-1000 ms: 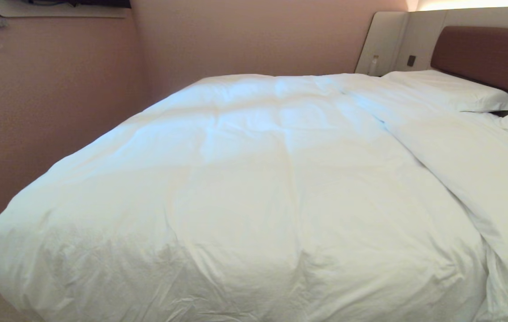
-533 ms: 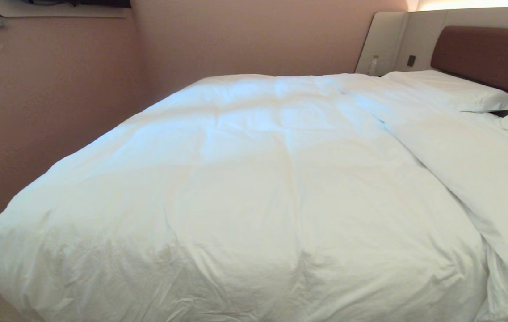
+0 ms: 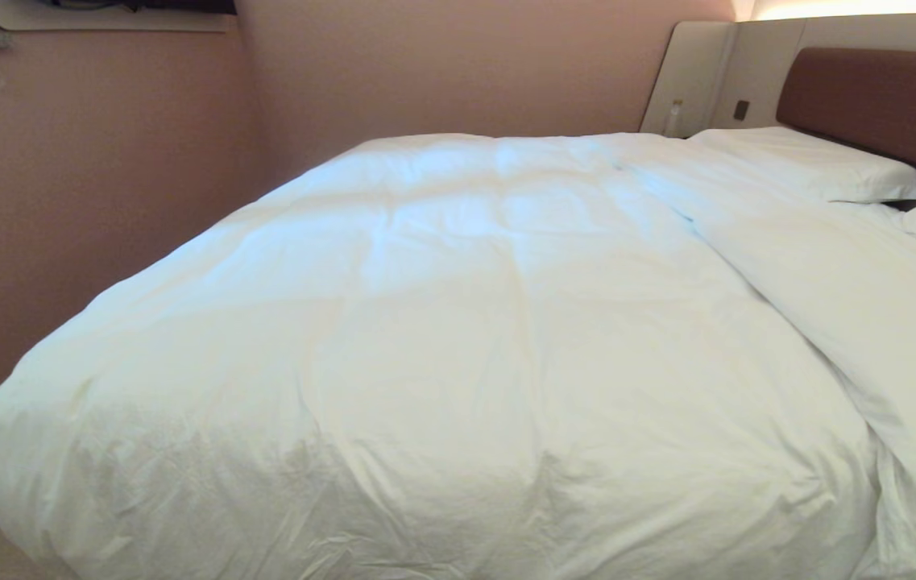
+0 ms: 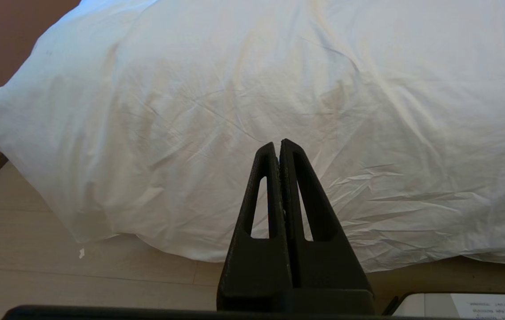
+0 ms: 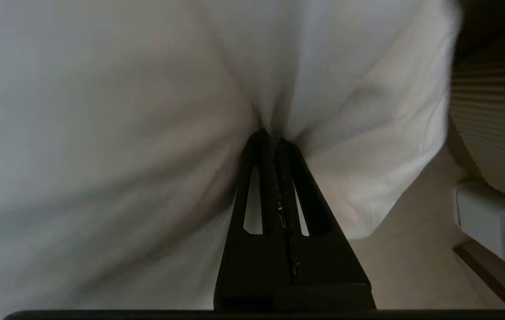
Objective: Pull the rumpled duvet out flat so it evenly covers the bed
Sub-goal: Flatten the corners of the folded blanket
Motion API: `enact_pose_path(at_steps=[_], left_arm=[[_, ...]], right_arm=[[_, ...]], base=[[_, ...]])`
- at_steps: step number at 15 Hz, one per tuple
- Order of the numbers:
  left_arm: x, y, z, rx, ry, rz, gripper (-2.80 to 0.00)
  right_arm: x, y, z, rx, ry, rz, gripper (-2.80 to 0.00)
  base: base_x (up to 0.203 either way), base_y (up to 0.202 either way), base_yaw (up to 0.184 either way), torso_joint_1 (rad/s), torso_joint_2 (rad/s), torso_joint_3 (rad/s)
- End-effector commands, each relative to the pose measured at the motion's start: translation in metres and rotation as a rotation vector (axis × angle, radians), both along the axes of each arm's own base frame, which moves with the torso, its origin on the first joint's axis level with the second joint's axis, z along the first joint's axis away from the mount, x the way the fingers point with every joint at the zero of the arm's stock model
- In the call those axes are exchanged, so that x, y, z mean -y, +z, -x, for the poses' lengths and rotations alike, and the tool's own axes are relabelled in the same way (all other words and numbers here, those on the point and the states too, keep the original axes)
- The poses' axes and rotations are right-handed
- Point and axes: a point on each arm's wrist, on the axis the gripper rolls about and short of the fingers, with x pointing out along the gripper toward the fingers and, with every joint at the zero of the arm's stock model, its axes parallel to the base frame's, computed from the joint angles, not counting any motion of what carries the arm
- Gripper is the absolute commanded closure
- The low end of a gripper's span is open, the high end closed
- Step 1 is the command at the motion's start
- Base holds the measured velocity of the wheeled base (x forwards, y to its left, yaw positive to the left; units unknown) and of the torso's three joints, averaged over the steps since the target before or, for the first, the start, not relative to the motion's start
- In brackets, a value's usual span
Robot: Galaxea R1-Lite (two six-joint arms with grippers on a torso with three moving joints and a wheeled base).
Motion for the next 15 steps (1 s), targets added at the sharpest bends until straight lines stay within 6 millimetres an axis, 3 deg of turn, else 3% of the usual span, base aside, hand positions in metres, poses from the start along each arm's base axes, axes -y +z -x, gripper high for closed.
enact_pose_path(at_steps=[1, 4, 11, 15], left_arm=[[0.0, 0.0, 0.0, 0.0, 0.0, 0.0, 0.0], [0.0, 0.0, 0.0, 0.0, 0.001, 0.0, 0.0], [0.0, 0.0, 0.0, 0.0, -0.001, 0.0, 0.0], [0.0, 0.0, 0.0, 0.0, 0.001, 0.0, 0.0]], right_arm=[[-0.006, 0.0, 0.002, -0.024, 0.074, 0.017, 0.0], [-0.012, -0.005, 0.005, -0.054, 0.127, 0.058, 0.0], [-0.018, -0.05, 0.009, -0.126, 0.222, 0.234, 0.0], [-0.018, -0.06, 0.013, -0.187, 0.231, 0.242, 0.0]], base=[[0.0, 0.0, 0.0, 0.0, 0.0, 0.0], [0.0, 0.0, 0.0, 0.0, 0.0, 0.0], [0.0, 0.0, 0.0, 0.0, 0.0, 0.0], [0.0, 0.0, 0.0, 0.0, 0.0, 0.0]])
